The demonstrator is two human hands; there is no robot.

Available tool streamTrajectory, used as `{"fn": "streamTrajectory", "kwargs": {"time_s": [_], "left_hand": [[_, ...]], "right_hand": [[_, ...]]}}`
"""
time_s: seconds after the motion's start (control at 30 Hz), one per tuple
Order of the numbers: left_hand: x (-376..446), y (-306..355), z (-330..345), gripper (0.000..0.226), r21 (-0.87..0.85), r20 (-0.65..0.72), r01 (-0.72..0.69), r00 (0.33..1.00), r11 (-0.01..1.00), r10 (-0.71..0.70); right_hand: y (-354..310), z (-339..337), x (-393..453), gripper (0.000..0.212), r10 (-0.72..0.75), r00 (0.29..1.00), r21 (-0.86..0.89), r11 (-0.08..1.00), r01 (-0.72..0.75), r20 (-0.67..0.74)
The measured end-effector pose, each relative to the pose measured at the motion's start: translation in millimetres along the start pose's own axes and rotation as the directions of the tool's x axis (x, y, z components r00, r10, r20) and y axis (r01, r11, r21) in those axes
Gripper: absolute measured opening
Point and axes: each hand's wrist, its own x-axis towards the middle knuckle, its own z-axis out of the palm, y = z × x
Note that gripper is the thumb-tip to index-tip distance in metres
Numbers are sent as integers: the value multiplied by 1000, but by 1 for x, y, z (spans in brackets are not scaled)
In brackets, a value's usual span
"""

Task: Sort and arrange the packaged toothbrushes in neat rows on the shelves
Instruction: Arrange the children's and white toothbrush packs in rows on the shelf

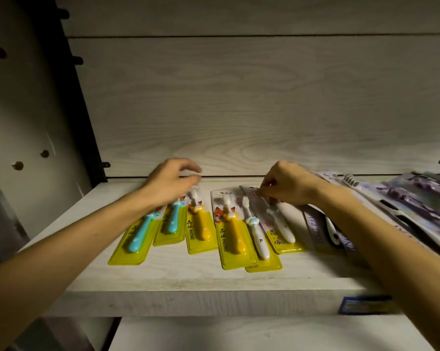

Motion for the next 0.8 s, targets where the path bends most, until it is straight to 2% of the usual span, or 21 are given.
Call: {"fn": "streamTrajectory", "kwargs": {"time_s": [0.03,0.1,0.17,0.27,0.33,0.47,0.63,0.7,0.8], "left_hand": [[-1,11,4,24,77,83,-68,995,995,62],[-2,32,14,57,238,227,-176,966,955,122],[-3,49,28,74,338,287,-250,946,907,153],[-4,60,49,47,301,313,-342,917,890,246],[-4,57,57,33,262,265,-348,923,900,279],[-4,44,58,26,142,131,-254,963,957,236],[0,39,46,15,-61,72,-176,981,983,180],[0,40,47,16,-79,73,-176,981,981,181],[-4,42,55,23,4,77,-196,978,981,196]], "right_hand": [[0,0,-1,28,11,1000,10,1000,-11,-5],[0,0,-3,29,30,999,28,999,-30,-12],[-2,-1,-5,30,47,999,36,998,-47,-12],[0,-2,-8,34,87,996,86,993,-87,7],[1,-1,-9,36,99,995,126,987,-101,24],[2,4,-7,28,56,998,93,994,-59,41],[5,3,-5,18,49,998,106,993,-54,50],[3,4,-5,20,52,997,187,980,-61,53],[-3,9,-4,27,91,991,418,900,-126,102]]}}
